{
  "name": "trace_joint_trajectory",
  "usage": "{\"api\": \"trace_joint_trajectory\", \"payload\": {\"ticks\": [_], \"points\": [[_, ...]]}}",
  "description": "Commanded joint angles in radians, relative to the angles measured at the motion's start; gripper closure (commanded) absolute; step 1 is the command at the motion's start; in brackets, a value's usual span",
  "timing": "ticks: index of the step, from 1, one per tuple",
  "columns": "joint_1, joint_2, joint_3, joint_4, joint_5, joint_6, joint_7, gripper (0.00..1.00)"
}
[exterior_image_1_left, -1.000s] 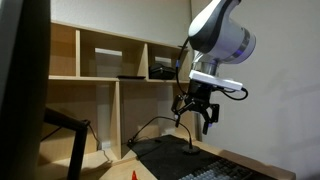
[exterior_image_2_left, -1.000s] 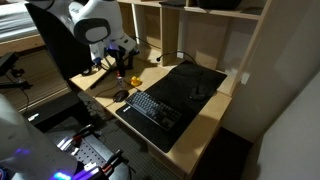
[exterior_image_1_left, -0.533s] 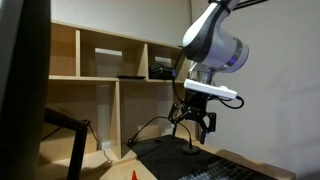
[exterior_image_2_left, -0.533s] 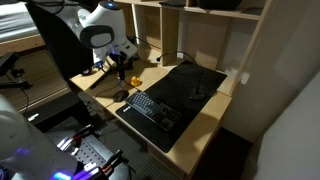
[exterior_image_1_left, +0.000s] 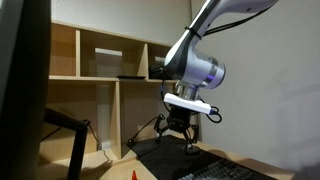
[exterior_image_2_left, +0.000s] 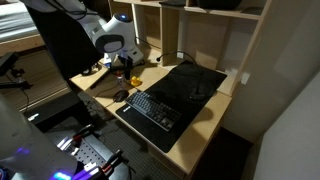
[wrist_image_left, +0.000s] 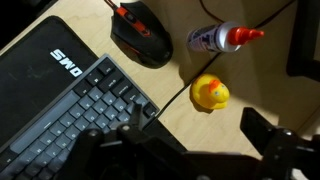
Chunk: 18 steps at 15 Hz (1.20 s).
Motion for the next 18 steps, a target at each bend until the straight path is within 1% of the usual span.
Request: {"api": "trace_joint_trajectory", "payload": {"ticks": [1,2,5,6,7,9,10,12,15,16,18], "points": [[-0.004,0.0,0.004,0.003,-0.002,-0.002,0.005,0.0],[-0.002,0.035,0.004,0.016,-0.037,-0.006,0.046,0.0],[0.012,0.108,0.02,0.045,0.066,0.03,0.075,0.0],[0.016,0.128,0.024,0.05,0.08,0.047,0.094,0.0],[0.021,0.151,0.029,0.057,0.094,0.077,0.111,0.0],[0.032,0.189,0.026,0.066,0.081,0.153,0.166,0.0],[0.022,0.135,0.024,0.035,0.064,0.099,0.132,0.0],[0.025,0.153,0.025,0.039,0.062,0.11,0.14,0.0],[0.025,0.145,0.025,0.039,0.062,0.109,0.14,0.0],[0.02,0.153,0.03,0.047,0.088,0.109,0.132,0.0],[0.026,0.176,0.021,0.05,0.085,0.177,0.175,0.0]]}}
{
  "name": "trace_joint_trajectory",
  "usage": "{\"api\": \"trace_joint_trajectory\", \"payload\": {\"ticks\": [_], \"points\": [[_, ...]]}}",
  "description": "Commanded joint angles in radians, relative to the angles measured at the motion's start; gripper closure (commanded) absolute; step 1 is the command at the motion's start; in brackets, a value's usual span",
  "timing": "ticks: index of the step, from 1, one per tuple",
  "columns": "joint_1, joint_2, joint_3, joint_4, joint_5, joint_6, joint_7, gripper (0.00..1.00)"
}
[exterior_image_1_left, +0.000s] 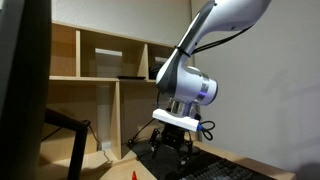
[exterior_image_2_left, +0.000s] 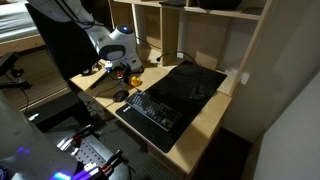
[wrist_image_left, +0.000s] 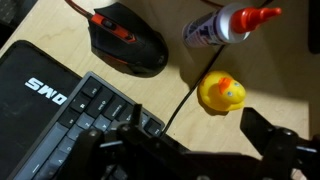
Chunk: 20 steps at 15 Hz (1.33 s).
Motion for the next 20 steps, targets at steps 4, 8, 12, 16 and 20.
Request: {"api": "trace_joint_trajectory", "payload": {"ticks": [4,8,12,16,20], "points": [[0.009,0.076,-0.022,0.023,-0.017,0.168,0.142,0.0],[-0.003,0.052,-0.01,0.003,-0.017,0.142,0.132,0.0],[-0.003,0.091,-0.01,0.027,-0.016,0.146,0.138,0.0],[-0.002,0.198,-0.006,0.089,0.011,0.196,0.152,0.0],[-0.004,0.276,-0.004,0.14,0.02,0.259,0.171,0.0]]}}
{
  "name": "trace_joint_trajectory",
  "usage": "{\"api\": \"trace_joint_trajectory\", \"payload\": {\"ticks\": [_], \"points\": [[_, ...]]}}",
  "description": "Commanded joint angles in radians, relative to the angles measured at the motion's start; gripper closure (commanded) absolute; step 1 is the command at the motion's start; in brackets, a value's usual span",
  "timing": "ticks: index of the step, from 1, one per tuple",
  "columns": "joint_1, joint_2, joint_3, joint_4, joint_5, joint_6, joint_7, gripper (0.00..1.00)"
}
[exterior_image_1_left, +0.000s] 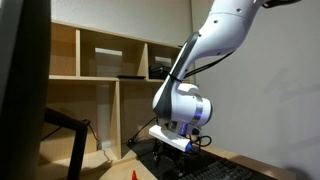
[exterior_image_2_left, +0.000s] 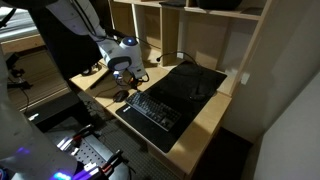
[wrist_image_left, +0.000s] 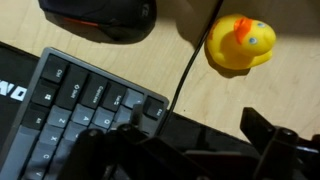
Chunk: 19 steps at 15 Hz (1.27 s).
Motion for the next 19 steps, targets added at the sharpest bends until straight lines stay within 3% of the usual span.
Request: {"api": "trace_joint_trajectory", "payload": {"ticks": [1,11,13,16,17,18,19], "points": [[-0.005,0.088,0.008,0.068,0.019,0.069,0.018,0.0],[0.01,0.164,0.006,0.134,0.008,0.127,0.052,0.0],[-0.004,0.09,0.019,0.095,0.019,0.117,0.045,0.0],[-0.011,-0.083,0.031,0.002,0.027,0.197,0.022,0.0],[0.007,-0.131,0.006,-0.018,0.013,0.188,0.047,0.0],[0.007,0.0,0.006,0.079,-0.004,0.179,0.047,0.0],[0.006,-0.042,0.006,0.065,-0.005,0.17,0.047,0.0]]}}
